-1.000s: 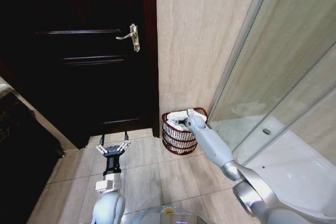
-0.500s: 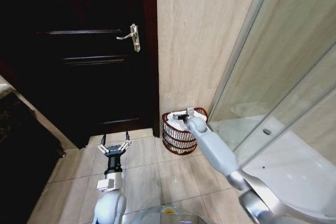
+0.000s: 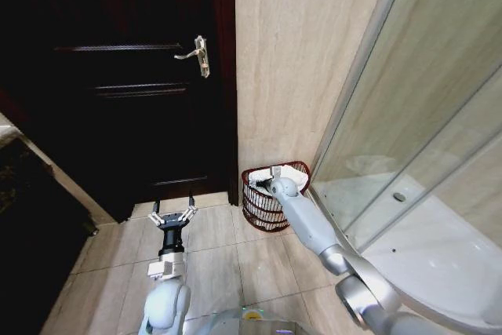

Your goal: Discard the used towel into the hamper.

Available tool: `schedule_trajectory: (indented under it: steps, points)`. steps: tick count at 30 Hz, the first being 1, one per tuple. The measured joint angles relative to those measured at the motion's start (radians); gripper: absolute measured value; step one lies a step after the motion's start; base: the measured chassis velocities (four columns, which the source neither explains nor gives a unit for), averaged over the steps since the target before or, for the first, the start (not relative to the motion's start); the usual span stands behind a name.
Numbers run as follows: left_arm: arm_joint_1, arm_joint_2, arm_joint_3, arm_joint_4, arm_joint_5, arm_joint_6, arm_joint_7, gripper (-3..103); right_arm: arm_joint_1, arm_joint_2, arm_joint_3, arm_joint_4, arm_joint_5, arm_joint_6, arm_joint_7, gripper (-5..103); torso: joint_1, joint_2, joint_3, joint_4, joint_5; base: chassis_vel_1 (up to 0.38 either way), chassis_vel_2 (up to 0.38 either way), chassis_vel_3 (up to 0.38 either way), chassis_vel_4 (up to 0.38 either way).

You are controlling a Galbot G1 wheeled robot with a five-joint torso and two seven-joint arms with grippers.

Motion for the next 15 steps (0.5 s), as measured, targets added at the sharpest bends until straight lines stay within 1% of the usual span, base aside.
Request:
schedule_trajectory:
  steps: [4, 6, 10, 15]
  points:
    - [0.001, 0.000, 0.000, -0.001, 0.000, -0.001, 0.000, 100, 0.000, 0.011, -0.003, 0.008, 0.003, -0.002, 0.000, 100, 0.000, 0.000, 0.000, -0.0002, -0.0001, 0.000, 0.000, 0.000, 0.000]
    - [0.001, 0.000, 0.000, -0.003, 0.000, -0.002, 0.000, 100, 0.008, 0.013, -0.017, 0.034, -0.018, 0.024, 0.009, 100, 0.000, 0.000, 0.000, -0.0001, 0.0001, 0.000, 0.000, 0.000, 0.000]
    - [0.004, 0.000, 0.002, -0.004, 0.000, -0.005, 0.000, 100, 0.021, 0.005, -0.026, 0.077, -0.045, 0.051, 0.020, 100, 0.000, 0.000, 0.000, 0.0001, 0.0000, 0.000, 0.000, 0.000, 0.000]
    - [0.003, 0.000, 0.006, -0.001, 0.001, -0.009, 0.000, 100, 0.023, -0.009, -0.058, 0.139, -0.041, 0.065, 0.029, 100, 0.000, 0.000, 0.000, -0.0002, 0.0001, 0.000, 0.000, 0.000, 0.000]
